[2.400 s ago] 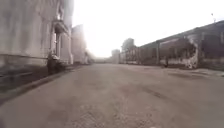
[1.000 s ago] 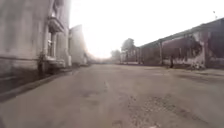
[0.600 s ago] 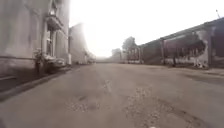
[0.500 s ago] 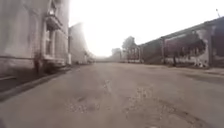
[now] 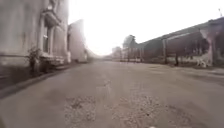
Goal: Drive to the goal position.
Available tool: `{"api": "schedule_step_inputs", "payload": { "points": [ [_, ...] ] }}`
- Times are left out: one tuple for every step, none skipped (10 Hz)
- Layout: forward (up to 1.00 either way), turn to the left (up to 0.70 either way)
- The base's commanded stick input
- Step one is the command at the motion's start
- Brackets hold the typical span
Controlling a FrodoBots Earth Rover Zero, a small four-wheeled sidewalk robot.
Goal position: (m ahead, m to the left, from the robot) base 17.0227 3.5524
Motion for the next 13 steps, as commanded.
{"api": "schedule_step_inputs", "payload": {
  "points": [
    [0.5,0.0],
    [0.5,0.0],
    [0.5,0.0],
    [0.5,0.0],
    [0.5,0.0],
    [0.5,0.0],
    [0.5,0.0],
    [0.5,0.0],
    [0.5,0.0],
    [0.5,0.0],
    [0.5,0.0],
    [0.5,0.0],
    [0.5,0.14]
  ]
}}
